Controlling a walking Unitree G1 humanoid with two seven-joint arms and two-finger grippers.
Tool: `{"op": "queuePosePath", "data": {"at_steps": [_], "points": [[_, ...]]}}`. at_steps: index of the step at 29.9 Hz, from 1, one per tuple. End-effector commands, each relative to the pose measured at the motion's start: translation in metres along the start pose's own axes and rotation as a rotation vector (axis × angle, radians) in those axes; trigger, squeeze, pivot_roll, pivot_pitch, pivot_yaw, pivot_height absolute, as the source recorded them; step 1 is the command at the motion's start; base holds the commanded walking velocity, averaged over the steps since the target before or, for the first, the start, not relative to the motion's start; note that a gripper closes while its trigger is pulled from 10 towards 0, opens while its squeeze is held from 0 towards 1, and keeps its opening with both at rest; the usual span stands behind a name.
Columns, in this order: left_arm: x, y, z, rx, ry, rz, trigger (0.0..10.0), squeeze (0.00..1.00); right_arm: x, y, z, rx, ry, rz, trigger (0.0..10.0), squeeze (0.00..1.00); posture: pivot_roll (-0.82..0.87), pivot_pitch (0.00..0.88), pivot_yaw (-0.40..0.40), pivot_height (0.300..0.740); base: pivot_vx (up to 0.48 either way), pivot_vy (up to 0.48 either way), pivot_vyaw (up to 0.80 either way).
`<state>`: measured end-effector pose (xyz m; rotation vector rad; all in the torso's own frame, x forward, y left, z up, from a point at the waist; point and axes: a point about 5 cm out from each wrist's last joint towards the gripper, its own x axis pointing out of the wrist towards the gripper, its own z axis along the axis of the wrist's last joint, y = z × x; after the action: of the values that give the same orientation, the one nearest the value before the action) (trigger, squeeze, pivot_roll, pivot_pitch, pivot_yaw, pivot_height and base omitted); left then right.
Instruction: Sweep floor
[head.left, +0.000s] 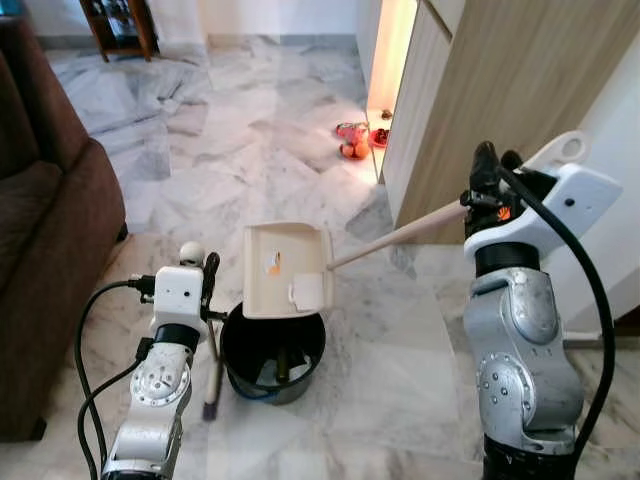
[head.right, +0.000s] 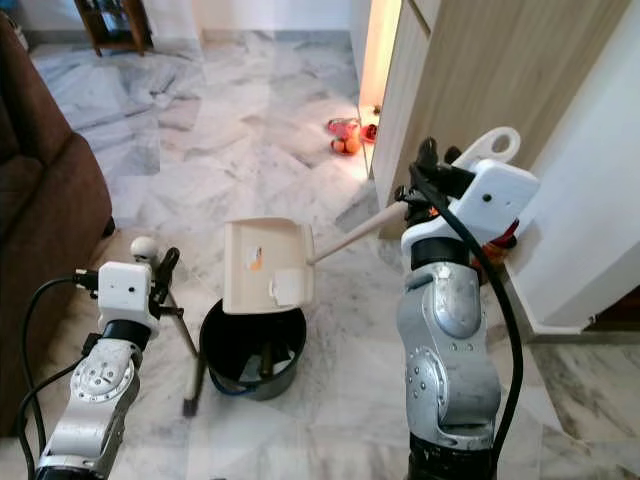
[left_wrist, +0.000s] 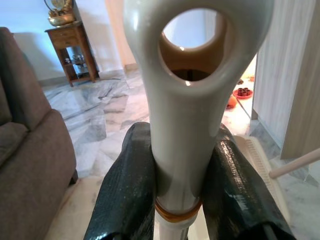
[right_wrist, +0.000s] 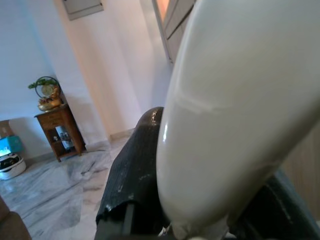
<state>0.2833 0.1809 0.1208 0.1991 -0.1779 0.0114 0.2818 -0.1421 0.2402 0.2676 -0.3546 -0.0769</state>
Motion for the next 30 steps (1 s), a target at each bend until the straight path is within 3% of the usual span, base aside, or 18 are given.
{"op": "queuePosePath", "data": {"at_steps": [1,5,8,12,14,27,30], "points": [[0.001,0.003,0.008,0.026,-0.043,0.004,10.0,0.00,0.000,0.008,0.016,0.028,-0.083,0.043,10.0,0.00,0.01,0.093,-0.015,0.740,0.000,0.000,0.00],[0.000,0.003,0.007,0.027,-0.042,0.004,10.0,0.00,-0.001,0.012,0.019,0.006,-0.104,0.068,10.0,0.00,0.01,0.093,-0.015,0.740,0.000,0.000,0.00],[0.000,0.003,0.007,0.027,-0.041,0.002,10.0,0.00,-0.007,0.027,0.021,-0.070,-0.145,0.164,10.0,0.00,0.01,0.093,-0.015,0.740,0.000,0.000,0.00],[0.000,0.003,0.007,0.026,-0.042,0.002,10.0,0.00,-0.012,0.037,0.021,-0.095,-0.158,0.221,10.0,0.00,0.01,0.093,-0.015,0.740,0.000,0.000,0.00],[0.000,0.003,0.007,0.027,-0.043,0.001,10.0,0.00,-0.018,0.050,0.018,-0.123,-0.170,0.288,10.0,0.00,0.01,0.093,-0.015,0.740,0.000,0.000,0.00],[0.001,0.003,0.008,0.024,-0.046,0.004,10.0,0.00,-0.043,0.094,0.018,-0.158,-0.238,0.472,10.0,0.00,0.01,0.095,-0.016,0.740,0.000,0.000,0.00],[0.001,0.002,0.008,0.023,-0.046,0.004,10.0,0.00,-0.053,0.105,0.016,-0.237,-0.271,0.556,10.0,0.00,0.01,0.100,-0.017,0.740,0.000,0.000,0.00]]}}
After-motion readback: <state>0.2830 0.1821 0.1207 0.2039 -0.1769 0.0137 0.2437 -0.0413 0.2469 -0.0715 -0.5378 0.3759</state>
